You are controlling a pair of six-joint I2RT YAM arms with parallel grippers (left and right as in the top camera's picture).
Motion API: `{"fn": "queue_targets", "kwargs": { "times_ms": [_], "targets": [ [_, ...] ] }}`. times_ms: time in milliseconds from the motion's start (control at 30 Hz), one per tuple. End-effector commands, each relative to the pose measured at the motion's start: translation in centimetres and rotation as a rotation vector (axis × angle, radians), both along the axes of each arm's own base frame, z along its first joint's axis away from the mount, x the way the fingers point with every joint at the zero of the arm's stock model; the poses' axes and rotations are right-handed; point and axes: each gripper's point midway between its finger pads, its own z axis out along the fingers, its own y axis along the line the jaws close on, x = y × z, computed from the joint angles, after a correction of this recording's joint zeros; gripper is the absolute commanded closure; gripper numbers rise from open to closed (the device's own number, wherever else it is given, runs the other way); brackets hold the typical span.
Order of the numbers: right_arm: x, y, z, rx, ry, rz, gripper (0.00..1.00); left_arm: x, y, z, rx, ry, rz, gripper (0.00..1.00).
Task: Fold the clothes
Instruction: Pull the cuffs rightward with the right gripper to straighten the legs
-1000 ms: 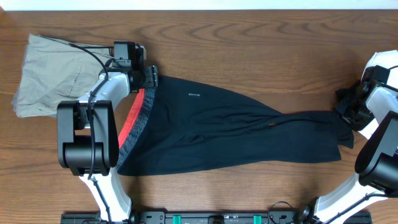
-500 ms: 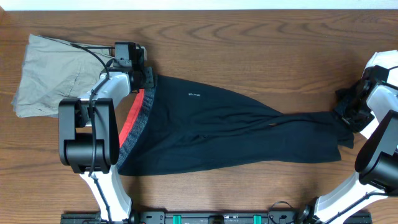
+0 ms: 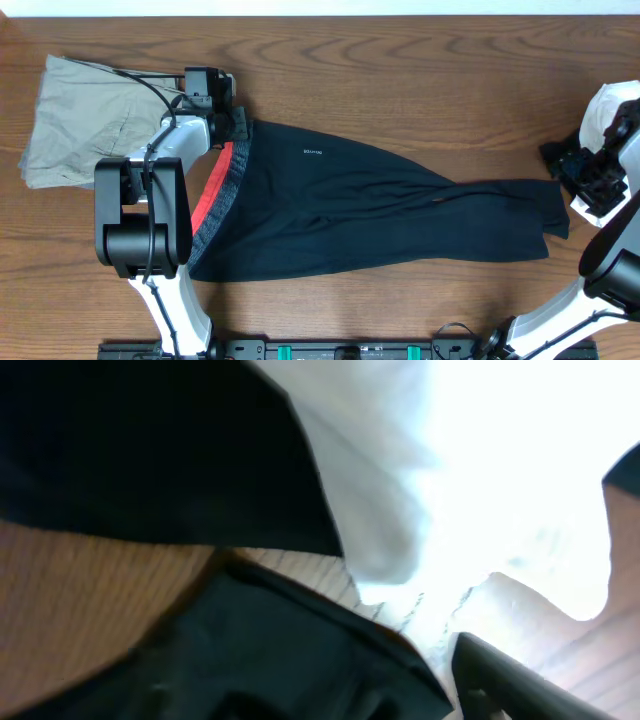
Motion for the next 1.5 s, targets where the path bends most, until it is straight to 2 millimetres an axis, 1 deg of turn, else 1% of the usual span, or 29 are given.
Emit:
{"fn": "queue_targets", "kwargs": {
  "times_ms": [0,100,233,367,533,767,1067,1333,1467],
  "targets": [
    [1.0,0.4,0.7,0.037,-0.061,-0.008,0.31,0.0,0.5,-1.1,0.027,0.021,0.008,0.94],
    [1.6,0.7,0.6,0.057,-0.088,-0.003,0.31,0.0,0.5,-1.1,0.027,0.021,0.008,0.94],
    [2.1,0.7,0.3,0.039,-0.101,0.006,0.31,0.0,0.5,-1.1,0.027,0.021,0.009,0.94],
    [1.7,0.2,-0.3,0.009,-0.084,0.002,0.31,0.0,0.6,-1.1,0.027,0.021,0.009,0.94],
    [1.9,0.6,-0.8,0.031,-0.090,0.006,0.41,0.0,0.5,-1.0,0.027,0.017,0.009,0.94],
    [2.3,0.7,-0.9,0.031,-0.102,0.011,0.41,0.1,0.5,-1.0,0.027,0.016,0.009,0.94],
    [2.5,2.0,-3.0,0.099,-0.081,0.015,0.42,0.0,0.6,-1.0,0.027,0.017,0.009,0.94],
    [2.4,2.1,-3.9,0.110,-0.063,0.012,0.42,0.1,0.6,-1.0,0.027,0.016,0.009,0.94],
    [2.3,2.2,-4.3,0.115,-0.057,0.011,0.44,0.1,0.6,-1.0,0.027,0.017,0.009,0.94]
  ]
}}
